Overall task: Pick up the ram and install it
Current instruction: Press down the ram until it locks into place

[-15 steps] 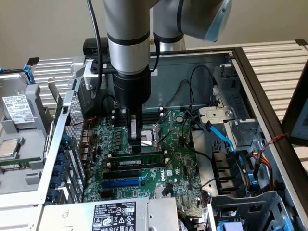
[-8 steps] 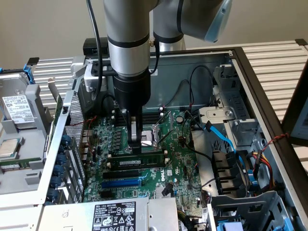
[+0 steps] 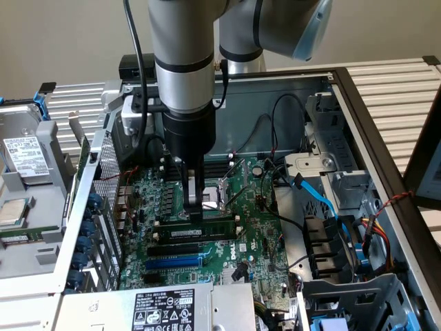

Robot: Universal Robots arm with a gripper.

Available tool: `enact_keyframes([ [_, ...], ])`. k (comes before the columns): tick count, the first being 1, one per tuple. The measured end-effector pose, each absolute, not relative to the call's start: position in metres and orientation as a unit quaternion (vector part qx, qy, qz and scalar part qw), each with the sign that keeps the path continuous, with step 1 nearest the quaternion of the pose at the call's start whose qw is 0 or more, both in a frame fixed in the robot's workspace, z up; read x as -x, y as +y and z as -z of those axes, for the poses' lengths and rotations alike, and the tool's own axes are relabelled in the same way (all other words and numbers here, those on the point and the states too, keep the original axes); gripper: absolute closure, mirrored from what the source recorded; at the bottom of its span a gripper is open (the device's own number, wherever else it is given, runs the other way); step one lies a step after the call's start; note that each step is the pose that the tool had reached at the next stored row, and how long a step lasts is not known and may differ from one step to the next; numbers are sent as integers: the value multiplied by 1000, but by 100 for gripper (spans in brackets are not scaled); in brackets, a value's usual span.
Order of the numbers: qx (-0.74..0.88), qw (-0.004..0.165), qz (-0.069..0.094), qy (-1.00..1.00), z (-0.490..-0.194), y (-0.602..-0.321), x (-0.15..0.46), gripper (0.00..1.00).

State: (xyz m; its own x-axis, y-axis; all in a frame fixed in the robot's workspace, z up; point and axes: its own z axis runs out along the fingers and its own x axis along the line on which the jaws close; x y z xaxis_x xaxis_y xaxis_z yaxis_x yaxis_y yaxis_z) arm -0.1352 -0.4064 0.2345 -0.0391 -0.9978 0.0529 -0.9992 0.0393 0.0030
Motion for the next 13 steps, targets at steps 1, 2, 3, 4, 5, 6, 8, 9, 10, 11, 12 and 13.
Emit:
enact_keyframes([
  [1,-693,20,-17,-721,-234,-406,135,90],
  [2,-693,20,-17,-721,-234,-406,135,90],
  [3,-693,20,-18,-721,-234,-406,135,90],
  [4,-693,20,-18,-721,-233,-406,135,90],
  [5,-693,20,-18,-721,-233,-406,135,90],
  [6,-693,20,-19,-721,-233,-406,135,90],
  [8,-693,20,-19,-721,-233,-406,135,90],
  [9,-693,20,-20,-721,-233,-406,135,90],
  [10,-693,20,-20,-721,-232,-406,135,90],
  [11,-693,20,-21,-721,-232,-406,135,90],
  [12,-693,20,-21,-721,-232,-406,135,90],
  [13,-693,20,-21,-721,-232,-406,135,90],
])
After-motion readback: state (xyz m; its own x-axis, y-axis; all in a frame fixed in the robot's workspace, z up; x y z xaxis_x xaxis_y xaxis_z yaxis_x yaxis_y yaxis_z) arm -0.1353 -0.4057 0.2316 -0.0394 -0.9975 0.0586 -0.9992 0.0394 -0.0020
